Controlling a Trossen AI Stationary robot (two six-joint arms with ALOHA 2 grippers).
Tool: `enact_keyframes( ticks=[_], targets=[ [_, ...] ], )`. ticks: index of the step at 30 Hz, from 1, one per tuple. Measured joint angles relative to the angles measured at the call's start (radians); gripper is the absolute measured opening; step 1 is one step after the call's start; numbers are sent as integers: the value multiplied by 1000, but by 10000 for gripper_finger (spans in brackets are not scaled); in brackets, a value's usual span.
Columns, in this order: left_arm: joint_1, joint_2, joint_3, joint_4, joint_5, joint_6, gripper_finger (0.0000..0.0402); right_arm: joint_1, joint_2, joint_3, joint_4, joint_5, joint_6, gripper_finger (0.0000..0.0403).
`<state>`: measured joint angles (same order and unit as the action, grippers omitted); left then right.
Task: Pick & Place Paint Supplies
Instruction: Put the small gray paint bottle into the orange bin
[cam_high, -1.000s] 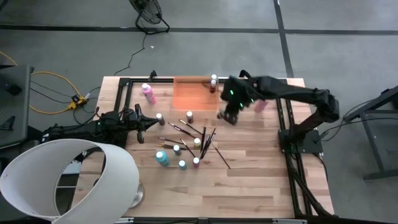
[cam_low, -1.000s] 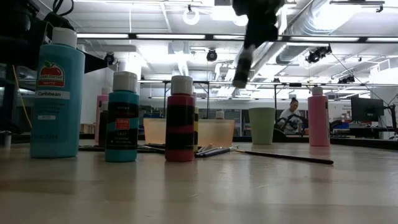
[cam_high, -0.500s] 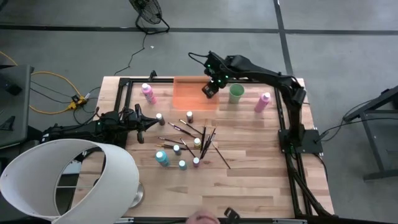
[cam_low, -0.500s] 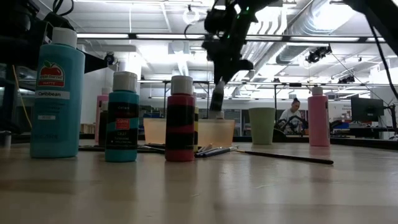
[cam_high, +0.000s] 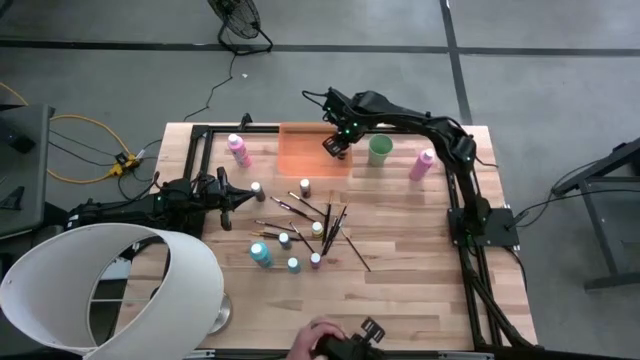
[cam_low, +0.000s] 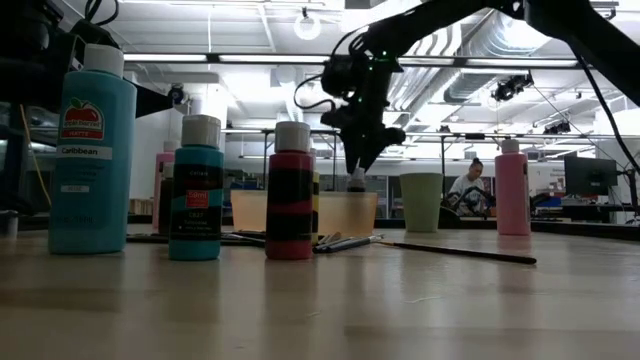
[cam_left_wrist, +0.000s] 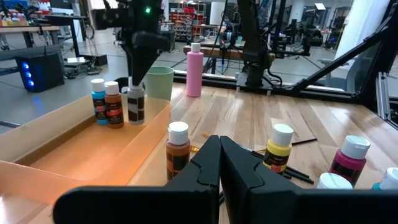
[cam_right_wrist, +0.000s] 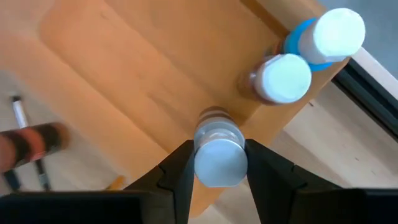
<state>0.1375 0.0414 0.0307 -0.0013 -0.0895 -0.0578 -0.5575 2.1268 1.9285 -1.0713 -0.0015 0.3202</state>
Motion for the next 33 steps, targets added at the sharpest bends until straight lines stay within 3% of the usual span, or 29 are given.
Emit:
enact_keyframes(
  ticks=[33],
  targets=[
    [0, 0, 0, 0, 0, 0, 0, -14, 50, -1, 26, 30, -3, 140]
  ],
)
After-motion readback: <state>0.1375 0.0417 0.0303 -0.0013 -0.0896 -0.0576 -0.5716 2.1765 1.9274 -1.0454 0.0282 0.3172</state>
